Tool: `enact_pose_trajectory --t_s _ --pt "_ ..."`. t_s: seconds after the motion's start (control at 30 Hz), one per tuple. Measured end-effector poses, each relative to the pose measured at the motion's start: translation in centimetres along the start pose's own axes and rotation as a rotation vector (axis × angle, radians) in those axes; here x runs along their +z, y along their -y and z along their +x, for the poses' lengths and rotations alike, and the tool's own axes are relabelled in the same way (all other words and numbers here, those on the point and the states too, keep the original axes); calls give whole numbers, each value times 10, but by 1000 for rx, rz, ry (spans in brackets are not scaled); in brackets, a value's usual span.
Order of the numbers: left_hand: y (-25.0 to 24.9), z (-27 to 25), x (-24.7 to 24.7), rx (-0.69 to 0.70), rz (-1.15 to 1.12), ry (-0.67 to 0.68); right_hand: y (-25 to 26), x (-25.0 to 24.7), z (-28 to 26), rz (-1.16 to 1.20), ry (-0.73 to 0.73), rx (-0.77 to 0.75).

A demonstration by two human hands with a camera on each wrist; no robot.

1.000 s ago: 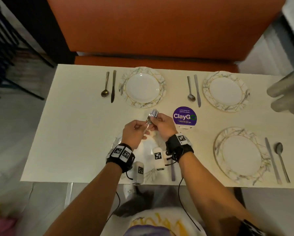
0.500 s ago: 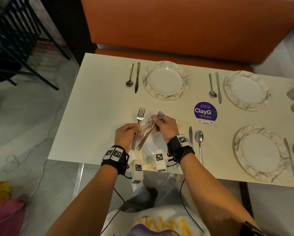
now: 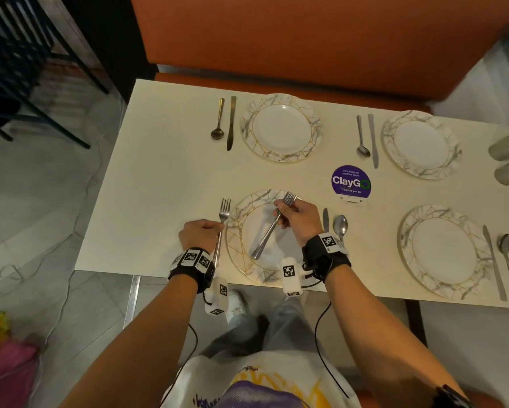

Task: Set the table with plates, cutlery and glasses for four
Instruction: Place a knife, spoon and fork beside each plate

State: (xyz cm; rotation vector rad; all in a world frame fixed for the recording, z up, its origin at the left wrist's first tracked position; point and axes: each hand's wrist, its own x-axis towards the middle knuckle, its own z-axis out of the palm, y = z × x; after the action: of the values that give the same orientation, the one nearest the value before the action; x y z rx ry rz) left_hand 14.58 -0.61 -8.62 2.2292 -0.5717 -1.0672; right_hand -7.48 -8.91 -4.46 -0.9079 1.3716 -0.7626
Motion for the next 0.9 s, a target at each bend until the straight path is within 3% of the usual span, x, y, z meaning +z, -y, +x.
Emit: enact_pose_trajectory --t_s 0.73,0.9 --pt "10 -1 -5 21 69 -13 -9 -1 0 -32 33 8" --pt "-8 -12 -13 106 131 -106 -5 -8 -2 -37 33 14"
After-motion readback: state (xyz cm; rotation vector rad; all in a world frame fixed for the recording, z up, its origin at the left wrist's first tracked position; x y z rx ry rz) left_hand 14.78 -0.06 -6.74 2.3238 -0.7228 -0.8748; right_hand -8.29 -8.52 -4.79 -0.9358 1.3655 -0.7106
